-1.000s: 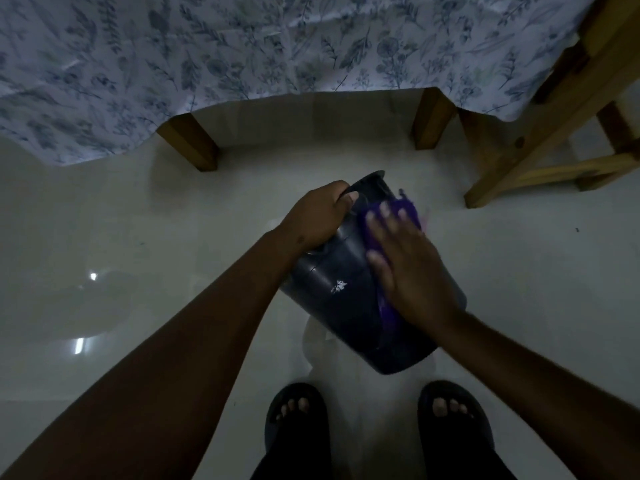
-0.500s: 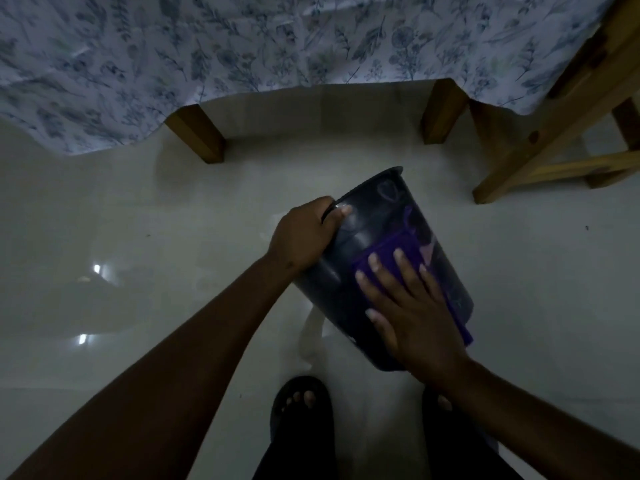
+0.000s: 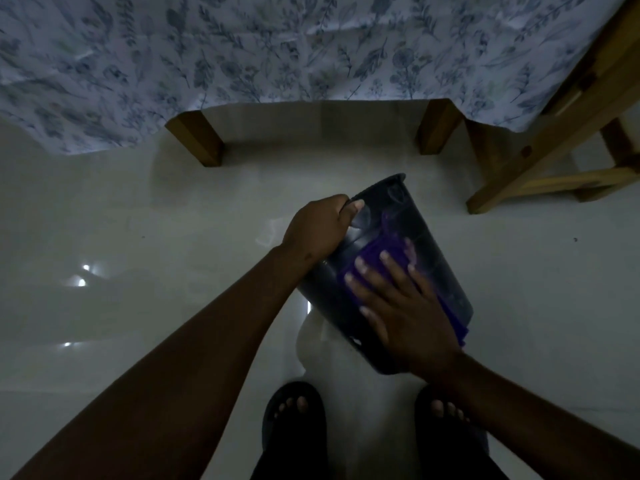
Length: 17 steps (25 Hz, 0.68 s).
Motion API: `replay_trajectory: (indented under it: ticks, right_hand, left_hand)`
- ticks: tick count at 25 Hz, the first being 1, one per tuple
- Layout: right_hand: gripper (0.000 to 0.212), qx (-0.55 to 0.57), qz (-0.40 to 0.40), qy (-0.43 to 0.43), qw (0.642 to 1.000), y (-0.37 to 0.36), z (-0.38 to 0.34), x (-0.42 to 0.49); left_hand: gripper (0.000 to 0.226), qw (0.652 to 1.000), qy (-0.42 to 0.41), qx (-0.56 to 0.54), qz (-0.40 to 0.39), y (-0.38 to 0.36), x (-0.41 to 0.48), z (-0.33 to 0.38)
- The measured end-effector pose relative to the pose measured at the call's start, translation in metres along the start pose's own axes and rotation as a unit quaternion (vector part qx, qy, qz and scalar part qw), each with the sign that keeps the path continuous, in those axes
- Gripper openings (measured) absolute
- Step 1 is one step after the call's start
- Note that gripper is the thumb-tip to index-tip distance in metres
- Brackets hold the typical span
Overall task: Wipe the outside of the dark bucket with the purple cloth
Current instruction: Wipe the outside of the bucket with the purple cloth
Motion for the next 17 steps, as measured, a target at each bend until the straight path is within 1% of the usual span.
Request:
replay_trajectory:
  ticks: [2,4,5,6,7,8,9,10,11,12,14,15,17]
  right_hand:
    - [0.053,0.065,0.051,-0.11,0.99,0.015,0.03,0.024]
    - [0.054,0.152,0.089,-0.223,0.959,0.022,0.057,0.033]
    - [0.054,0.162,0.092,-0.242,0.952,0.021,0.058,0.031]
    - [0.053,0.145,0.085,-0.224,0.96,0.019,0.05,0.023]
    - [0.052,0.102,0.061,-0.171,0.978,0.014,0.035,0.015]
    - [0.053,0.056,0.031,-0.097,0.993,0.009,0.015,0.006]
    - [0.055,0.024,-0.001,-0.021,1.0,0.003,-0.002,-0.004]
    - [0.056,0.002,-0.022,0.034,0.999,-0.003,-0.008,-0.01]
    - [0.056,-0.005,-0.021,0.053,0.998,-0.004,-0.007,-0.009]
    - [0.056,0.005,-0.005,0.029,1.0,0.0,0.002,-0.003]
    - [0.052,0.069,0.051,-0.083,0.993,0.014,0.028,0.015]
    - [0.051,0.092,0.072,-0.129,0.985,0.021,0.04,0.021]
    - [0.051,0.107,0.086,-0.164,0.977,0.026,0.06,0.029]
  left_hand:
    - [0.035,1.0,0.003,-0.009,0.009,0.0,0.002,0.004]
    - [0.036,1.0,0.02,0.003,0.015,-0.001,0.005,0.007]
    - [0.037,0.999,0.027,0.015,0.013,-0.002,0.008,0.01]
    - [0.038,0.999,0.036,0.024,0.008,-0.003,0.011,0.013]
    - [0.039,0.999,0.042,0.028,0.001,-0.003,0.014,0.017]
    - [0.039,0.999,0.044,0.027,-0.005,-0.002,0.017,0.02]
    - [0.039,0.999,0.042,0.026,-0.008,-0.002,0.019,0.023]
    - [0.038,0.999,0.035,0.025,-0.008,-0.003,0.02,0.026]
    - [0.038,0.999,0.024,0.024,-0.007,-0.004,0.019,0.028]
    - [0.037,1.0,0.01,0.022,-0.009,-0.005,0.018,0.031]
    - [0.036,1.0,0.002,0.007,-0.021,-0.001,0.015,0.034]
    - [0.034,0.999,0.01,-0.023,-0.043,0.002,0.013,0.032]
    - [0.031,0.99,0.032,-0.098,-0.101,0.007,0.003,0.017]
Point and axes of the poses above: each hand's wrist, its own x-axis towards the middle knuckle, its own y-axis out of the back of the hand, z = x × y, the point moved 3 cm from there along x, towards the middle knuckle, and after that the axes turned 12 degrees about y, right-handed, at the moved point
